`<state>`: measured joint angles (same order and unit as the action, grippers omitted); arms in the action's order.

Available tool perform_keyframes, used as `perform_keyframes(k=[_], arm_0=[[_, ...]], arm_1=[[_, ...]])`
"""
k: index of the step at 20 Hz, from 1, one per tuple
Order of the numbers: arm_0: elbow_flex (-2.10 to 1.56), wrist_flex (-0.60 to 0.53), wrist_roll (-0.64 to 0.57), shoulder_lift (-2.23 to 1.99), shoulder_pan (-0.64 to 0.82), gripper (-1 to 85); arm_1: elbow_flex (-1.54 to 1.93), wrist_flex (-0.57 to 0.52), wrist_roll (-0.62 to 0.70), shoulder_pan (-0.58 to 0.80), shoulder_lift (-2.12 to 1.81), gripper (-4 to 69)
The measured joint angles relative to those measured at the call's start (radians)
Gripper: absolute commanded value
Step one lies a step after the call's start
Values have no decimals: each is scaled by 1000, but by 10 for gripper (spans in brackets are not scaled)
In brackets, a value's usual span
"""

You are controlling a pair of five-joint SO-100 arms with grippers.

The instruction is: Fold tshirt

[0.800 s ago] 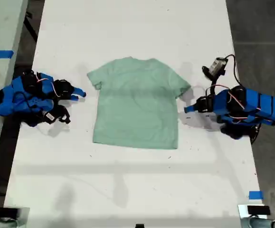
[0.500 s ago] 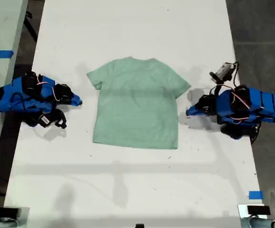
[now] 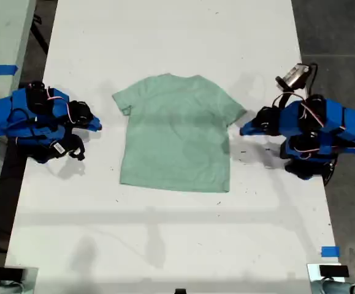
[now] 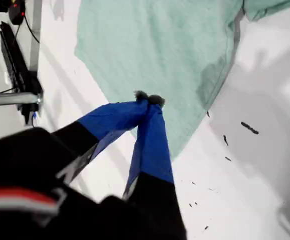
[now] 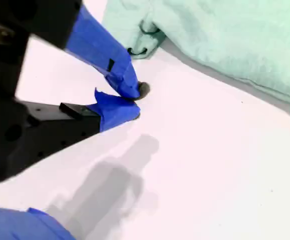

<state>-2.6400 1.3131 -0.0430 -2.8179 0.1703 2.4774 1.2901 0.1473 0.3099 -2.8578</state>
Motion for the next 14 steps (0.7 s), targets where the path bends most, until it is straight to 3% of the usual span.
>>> perform_keyframes(k=[7, 14], arm_0=[[545, 132, -307, 477, 259, 0], [985, 255, -528, 865, 477, 0]], arm_1=[[-443, 178, 321, 273, 405, -19], [-739, 225, 615, 540, 735, -19]])
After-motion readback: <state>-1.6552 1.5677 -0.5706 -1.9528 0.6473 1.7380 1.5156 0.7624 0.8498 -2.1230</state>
